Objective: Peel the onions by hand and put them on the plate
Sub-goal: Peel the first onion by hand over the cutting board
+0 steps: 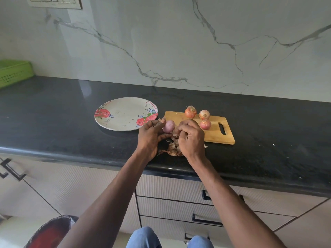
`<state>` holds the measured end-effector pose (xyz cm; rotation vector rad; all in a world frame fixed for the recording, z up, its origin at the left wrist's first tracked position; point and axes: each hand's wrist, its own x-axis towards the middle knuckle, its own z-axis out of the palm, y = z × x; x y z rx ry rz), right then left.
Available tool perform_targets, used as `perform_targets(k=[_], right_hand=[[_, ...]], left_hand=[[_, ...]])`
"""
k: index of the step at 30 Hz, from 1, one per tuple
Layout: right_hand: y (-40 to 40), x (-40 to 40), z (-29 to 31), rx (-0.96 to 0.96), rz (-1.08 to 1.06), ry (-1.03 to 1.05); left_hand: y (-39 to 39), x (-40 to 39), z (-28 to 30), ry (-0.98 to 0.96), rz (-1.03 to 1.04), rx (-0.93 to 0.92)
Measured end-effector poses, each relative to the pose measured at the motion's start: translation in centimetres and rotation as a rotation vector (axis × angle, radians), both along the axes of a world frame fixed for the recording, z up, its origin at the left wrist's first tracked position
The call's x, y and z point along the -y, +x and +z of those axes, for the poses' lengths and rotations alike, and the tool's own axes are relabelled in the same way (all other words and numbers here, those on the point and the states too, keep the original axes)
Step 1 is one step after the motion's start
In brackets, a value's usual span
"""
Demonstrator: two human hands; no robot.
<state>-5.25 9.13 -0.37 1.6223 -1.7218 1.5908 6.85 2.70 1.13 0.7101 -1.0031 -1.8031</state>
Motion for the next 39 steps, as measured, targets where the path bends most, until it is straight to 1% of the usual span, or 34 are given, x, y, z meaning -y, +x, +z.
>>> perform_targets(k=[2,4,7,13,15,18,21,27,30,39], right_hand=[[0.1,-0.1,0.1,0.045,-0.029,0.011],[0.2,-0.2,0.2,0.053,0.014,0.017],[0.2,-0.2,0.2,-0.023,0.084,0.03],[0.5,-0.3,0.1,-0.136,0.05,0.083],[0.4,-0.3,0.1,-0.097,0.003,0.07],[0.1,0.0,0.1,0.036,-0.074,0.066],[-0.3,0.1,0.0,0.114,-0.083,0.105],[-0.2,0.3,0.1,0.143,-0.011,0.165],[-0.3,0.4,-0.2,0.154,-0.014,0.183],[-0.1,0.4,-0.1,0.265,0.038,0.207]], left_hand=[[0.1,0.0,0.0,-0.002,-0.005,-0.002],[0.1,0.1,-0.1,-0.001,-0.016,-0.017],[0.1,0.1,-0.1,-0.002,-0.026,-0.023],[0.1,0.1,0.0,0.016,0.015,-0.012],[0.0,0.1,-0.2,0.0,0.015,0.01],[-0.1,0.3,-0.5,-0.007,0.005,0.009],[-0.1,0.4,-0.7,-0.005,0.002,0.004],[-0.2,0.4,-0.7,-0.016,0.003,0.033],[-0.3,0.2,-0.7,-0.03,0.008,0.05],[-0.2,0.4,-0.9,-0.036,0.01,0.064]])
